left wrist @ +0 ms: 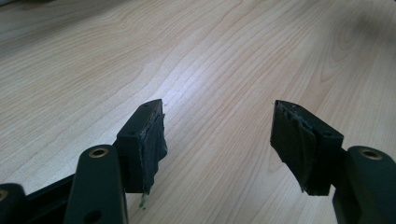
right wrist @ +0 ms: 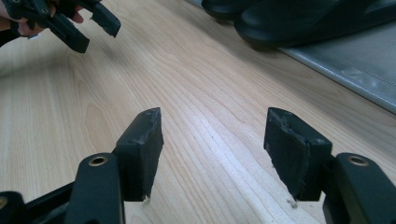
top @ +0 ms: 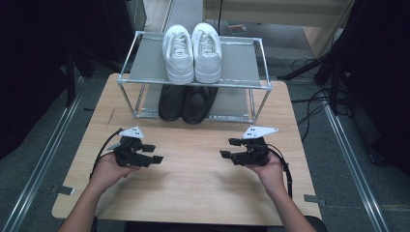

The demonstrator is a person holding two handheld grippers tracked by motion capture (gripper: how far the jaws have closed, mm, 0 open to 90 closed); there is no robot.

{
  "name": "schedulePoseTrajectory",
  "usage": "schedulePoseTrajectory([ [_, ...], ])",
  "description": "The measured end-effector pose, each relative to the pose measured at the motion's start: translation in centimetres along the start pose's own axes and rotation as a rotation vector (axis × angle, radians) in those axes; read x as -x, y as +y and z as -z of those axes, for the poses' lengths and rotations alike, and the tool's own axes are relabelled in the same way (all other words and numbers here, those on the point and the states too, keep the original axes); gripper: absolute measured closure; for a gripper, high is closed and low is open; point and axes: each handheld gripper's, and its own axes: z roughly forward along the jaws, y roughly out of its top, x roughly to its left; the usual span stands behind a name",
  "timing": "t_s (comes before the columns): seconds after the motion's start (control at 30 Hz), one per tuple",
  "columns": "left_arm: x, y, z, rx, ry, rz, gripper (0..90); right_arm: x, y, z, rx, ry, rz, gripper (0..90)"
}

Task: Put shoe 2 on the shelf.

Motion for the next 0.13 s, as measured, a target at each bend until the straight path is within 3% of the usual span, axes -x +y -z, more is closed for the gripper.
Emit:
schedulePoseTrajectory([
  [0.13,0.03,-0.01,-0.24,-0.001,0.0,0.001,33.7,0.12,-0.01,0.04,-0.004,-0.008,-0.002,38.4],
])
